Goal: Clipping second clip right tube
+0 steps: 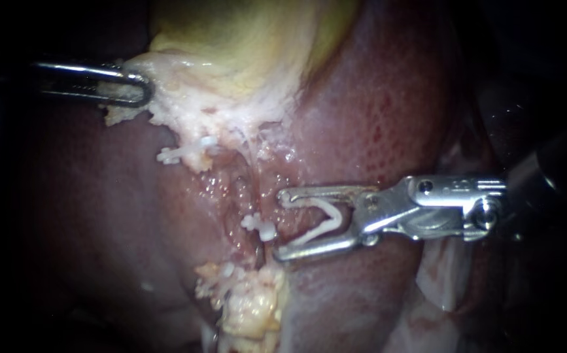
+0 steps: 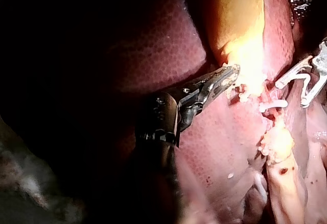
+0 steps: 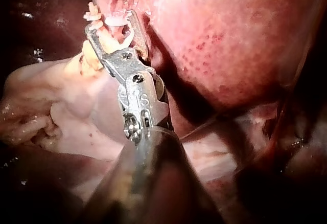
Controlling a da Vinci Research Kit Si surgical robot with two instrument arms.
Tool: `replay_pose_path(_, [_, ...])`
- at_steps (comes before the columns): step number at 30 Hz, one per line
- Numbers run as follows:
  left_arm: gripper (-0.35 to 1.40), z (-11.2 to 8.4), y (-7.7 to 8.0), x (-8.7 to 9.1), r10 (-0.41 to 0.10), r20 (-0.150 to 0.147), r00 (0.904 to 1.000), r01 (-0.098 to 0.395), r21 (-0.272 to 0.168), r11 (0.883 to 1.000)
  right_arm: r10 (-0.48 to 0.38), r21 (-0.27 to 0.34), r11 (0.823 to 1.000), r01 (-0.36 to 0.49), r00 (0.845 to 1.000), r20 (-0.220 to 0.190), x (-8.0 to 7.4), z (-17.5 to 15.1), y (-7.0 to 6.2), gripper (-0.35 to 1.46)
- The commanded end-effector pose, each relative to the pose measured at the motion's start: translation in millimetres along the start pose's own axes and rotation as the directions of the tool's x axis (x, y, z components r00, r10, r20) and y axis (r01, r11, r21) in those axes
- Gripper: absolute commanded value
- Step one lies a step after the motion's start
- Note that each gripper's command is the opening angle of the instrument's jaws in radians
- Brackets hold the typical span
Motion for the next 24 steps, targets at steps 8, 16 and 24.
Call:
replay_pose_path(8, [-0.35, 0.2, 0.0, -0.2, 0.001, -0.001, 1.0, -0.001, 0.002, 1.0, 0.048, -0.011, 0.999, -0.048, 0.999, 0.003, -2.2, 1.7, 1.4, 0.5])
replay_pose_path(16, [-0.35, 0.3, 0.0, -0.2, 0.001, -0.002, 1.0, -0.001, 0.005, 1.0, 0.079, -0.022, 0.997, -0.079, 0.997, 0.003, -2.9, 3.2, 2.4, 0.5])
replay_pose_path(24, [-0.35, 0.4, 0.0, -0.3, 0.002, -0.002, 1.0, -0.002, 0.004, 1.0, 0.103, -0.029, 0.994, -0.103, 0.995, -0.002, -2.7, 4.7, 2.9, 0.5])
